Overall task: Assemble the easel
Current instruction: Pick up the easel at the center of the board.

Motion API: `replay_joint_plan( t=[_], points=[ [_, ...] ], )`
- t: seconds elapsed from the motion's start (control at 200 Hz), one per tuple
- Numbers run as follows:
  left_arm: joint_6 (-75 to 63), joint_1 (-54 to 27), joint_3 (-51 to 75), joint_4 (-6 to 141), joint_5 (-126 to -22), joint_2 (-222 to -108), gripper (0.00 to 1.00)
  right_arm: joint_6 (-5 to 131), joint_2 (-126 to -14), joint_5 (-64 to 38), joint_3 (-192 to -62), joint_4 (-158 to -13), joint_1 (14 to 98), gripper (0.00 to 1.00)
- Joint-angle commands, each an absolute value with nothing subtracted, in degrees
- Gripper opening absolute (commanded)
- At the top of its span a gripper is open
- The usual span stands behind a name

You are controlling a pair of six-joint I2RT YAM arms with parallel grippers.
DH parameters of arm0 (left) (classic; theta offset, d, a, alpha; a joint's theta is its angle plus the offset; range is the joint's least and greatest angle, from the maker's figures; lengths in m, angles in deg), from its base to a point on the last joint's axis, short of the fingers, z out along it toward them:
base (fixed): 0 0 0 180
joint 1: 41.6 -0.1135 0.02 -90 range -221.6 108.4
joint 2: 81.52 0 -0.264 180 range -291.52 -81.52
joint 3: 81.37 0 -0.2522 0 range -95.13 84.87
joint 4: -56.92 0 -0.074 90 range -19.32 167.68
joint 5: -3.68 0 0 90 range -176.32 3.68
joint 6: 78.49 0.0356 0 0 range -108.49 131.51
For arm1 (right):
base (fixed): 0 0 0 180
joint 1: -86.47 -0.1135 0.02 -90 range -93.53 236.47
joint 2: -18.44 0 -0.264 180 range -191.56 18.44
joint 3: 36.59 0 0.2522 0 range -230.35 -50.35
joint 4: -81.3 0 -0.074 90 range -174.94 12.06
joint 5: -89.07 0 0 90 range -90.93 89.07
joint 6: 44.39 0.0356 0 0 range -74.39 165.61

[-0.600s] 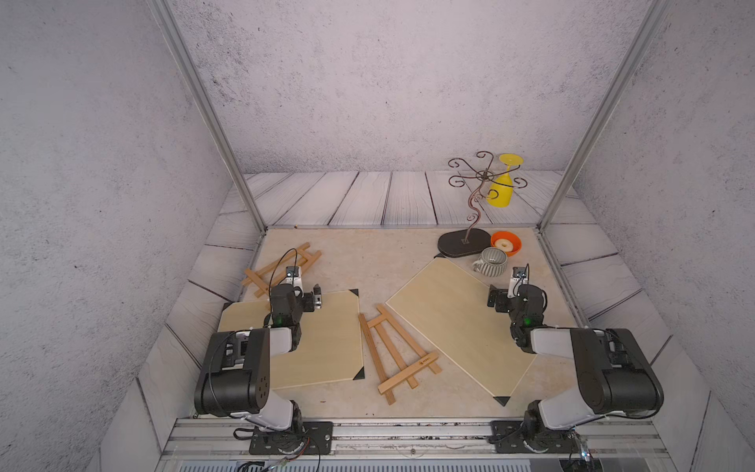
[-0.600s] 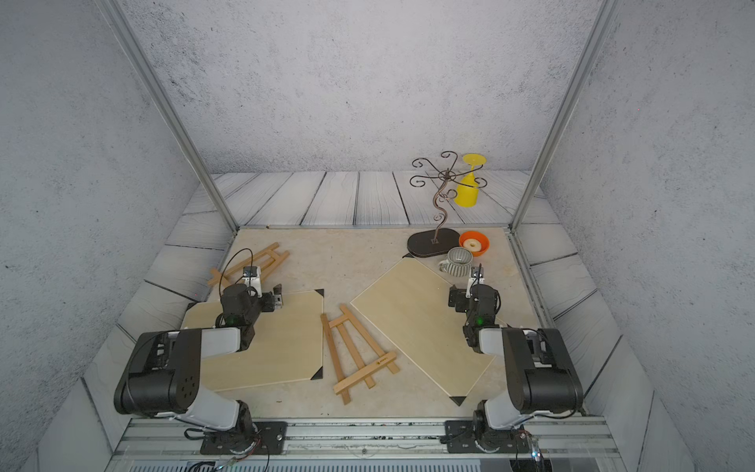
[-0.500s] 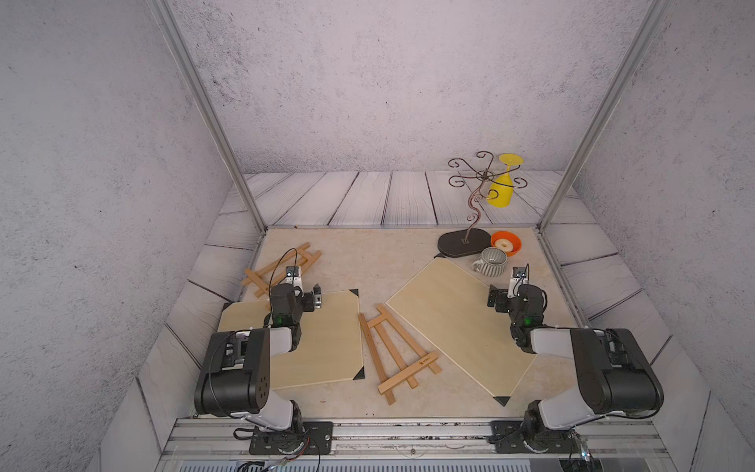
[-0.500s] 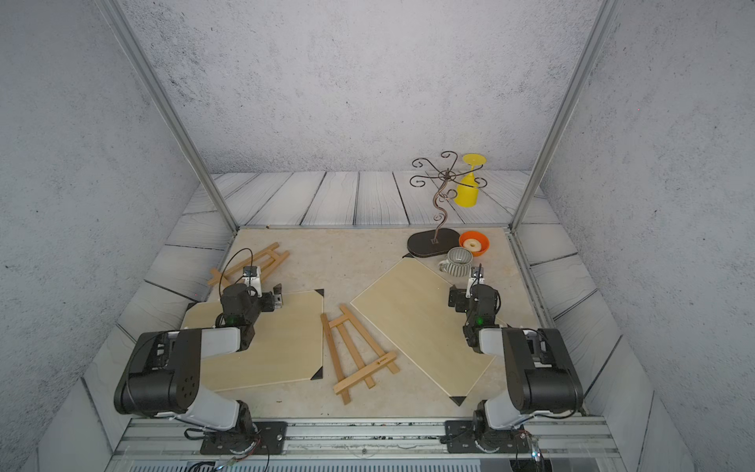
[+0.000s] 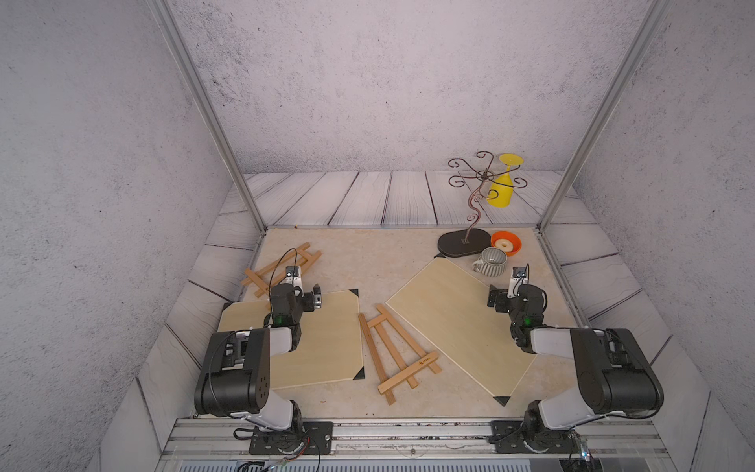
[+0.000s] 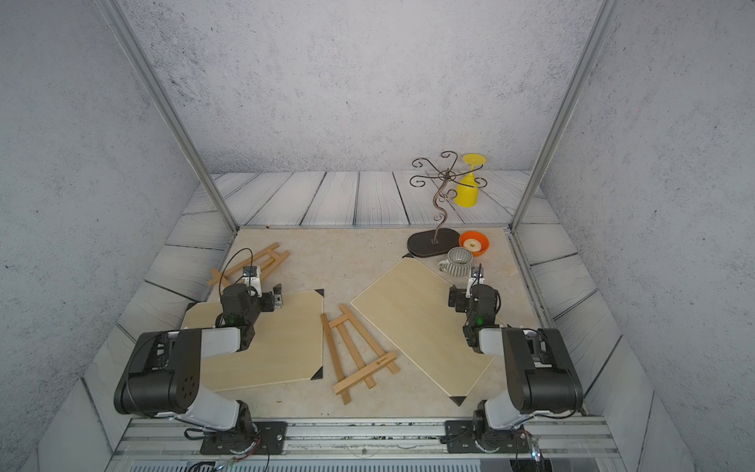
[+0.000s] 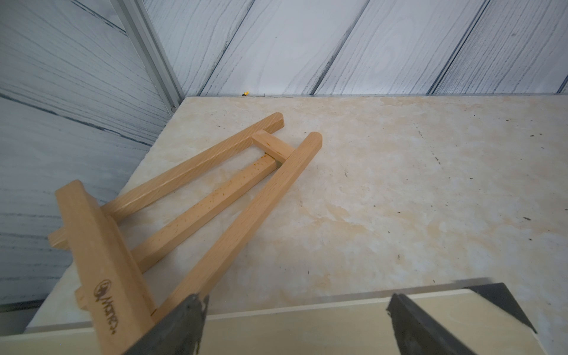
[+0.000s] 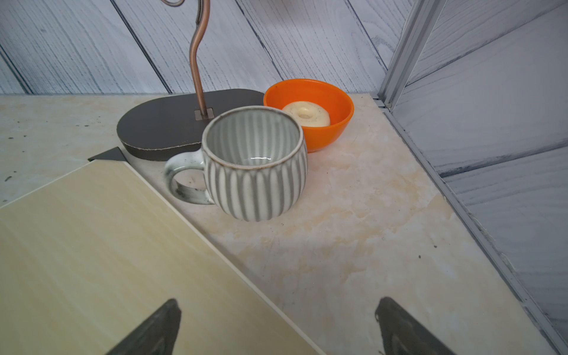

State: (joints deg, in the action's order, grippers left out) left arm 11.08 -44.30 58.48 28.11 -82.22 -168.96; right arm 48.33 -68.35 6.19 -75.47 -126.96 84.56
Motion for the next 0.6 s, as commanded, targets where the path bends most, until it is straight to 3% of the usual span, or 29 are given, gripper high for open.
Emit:
replay_joint_plan(
  t=[0.0,0.4,0.595],
  points=[
    [10.7,-44.1,57.8,28.0,-82.6,-169.3,0.97,47.8,-69.5,5.6,-76.7,-126.7,84.6,0.99],
    [10.4,-44.0,58.1,26.6,-82.5,-168.6,0.97,47.8,-66.7,6.0,-75.9,-126.0,84.6,0.99],
    [10.5,-44.1,56.9,37.9,-82.5,-158.1,0.97,50.6,-57.0,7.8,-80.1,-110.5,84.6,0.99]
  ],
)
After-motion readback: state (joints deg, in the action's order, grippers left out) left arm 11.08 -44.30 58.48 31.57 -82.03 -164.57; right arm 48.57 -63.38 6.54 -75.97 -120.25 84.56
